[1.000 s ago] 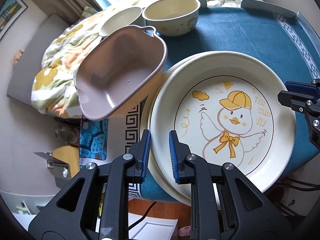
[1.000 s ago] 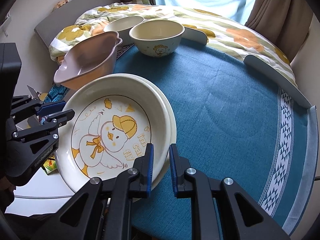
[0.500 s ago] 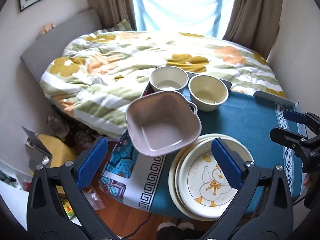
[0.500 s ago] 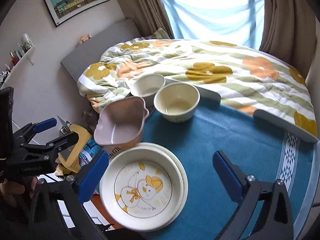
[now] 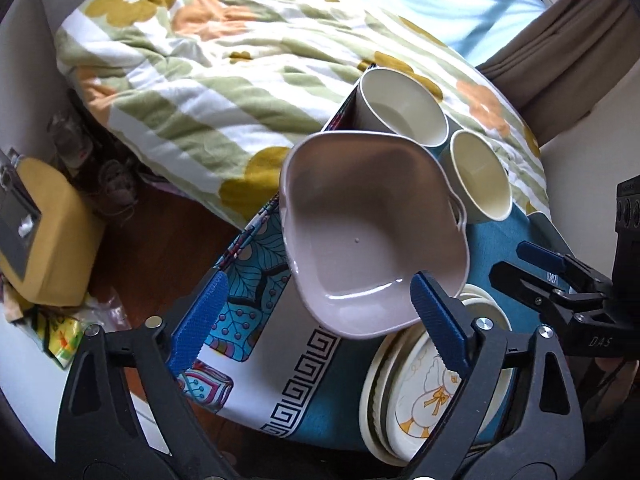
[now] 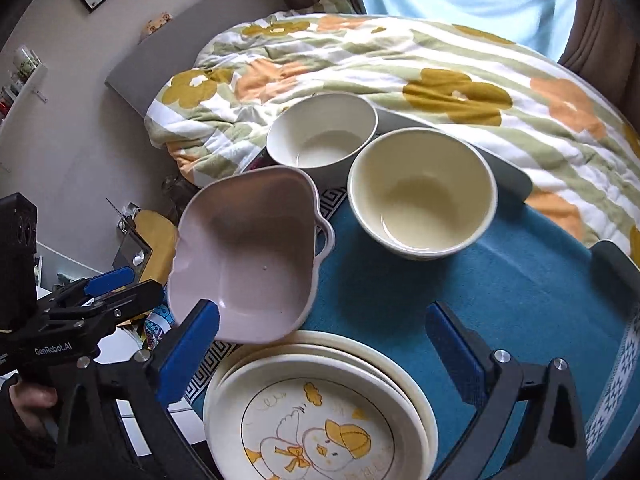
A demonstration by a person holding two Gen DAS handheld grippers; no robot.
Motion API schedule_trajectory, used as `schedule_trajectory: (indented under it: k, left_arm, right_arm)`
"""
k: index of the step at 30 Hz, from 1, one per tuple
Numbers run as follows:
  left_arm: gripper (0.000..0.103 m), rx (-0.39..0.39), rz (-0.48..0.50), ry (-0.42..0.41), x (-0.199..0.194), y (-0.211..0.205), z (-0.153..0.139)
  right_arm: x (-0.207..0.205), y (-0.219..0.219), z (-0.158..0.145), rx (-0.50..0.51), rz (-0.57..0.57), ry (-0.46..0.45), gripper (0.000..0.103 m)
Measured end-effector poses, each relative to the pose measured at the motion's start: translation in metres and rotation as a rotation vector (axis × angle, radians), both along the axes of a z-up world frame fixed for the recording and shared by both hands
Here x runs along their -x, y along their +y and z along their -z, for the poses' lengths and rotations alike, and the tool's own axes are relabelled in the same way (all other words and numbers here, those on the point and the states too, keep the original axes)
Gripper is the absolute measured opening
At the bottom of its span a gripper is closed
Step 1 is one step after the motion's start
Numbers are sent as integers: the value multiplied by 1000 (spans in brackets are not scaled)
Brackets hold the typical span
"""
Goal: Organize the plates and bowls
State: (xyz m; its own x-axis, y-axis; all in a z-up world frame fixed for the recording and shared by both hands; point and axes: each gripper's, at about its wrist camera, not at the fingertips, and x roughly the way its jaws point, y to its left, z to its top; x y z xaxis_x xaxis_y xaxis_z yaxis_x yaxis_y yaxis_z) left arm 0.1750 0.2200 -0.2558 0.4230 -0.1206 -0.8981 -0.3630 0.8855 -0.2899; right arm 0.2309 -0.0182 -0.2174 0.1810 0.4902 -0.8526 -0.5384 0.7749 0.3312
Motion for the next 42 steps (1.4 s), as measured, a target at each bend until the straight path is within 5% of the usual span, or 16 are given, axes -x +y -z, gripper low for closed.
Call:
schedule_trajectory:
  k: [3, 13, 17, 30, 42]
  left_arm:
    - [78, 26, 34, 40, -12, -1, 18]
    - [45, 26, 48, 108, -35, 11, 50]
    - [13, 19, 73, 122, -40, 11, 56]
    - [12, -73, 124, 61, -28, -1, 29]
    - [12, -171, 205, -110, 17, -76, -72]
  right_arm:
    - [-10, 18, 22, -8, -28, 76, 73]
    - [-21, 42, 49, 28, -41, 110, 29]
    - [-25, 47, 55, 52, -27, 114, 13]
    - [-9, 46, 39, 35, -20, 37, 11]
    - [54, -35, -41, -31, 59, -137, 11]
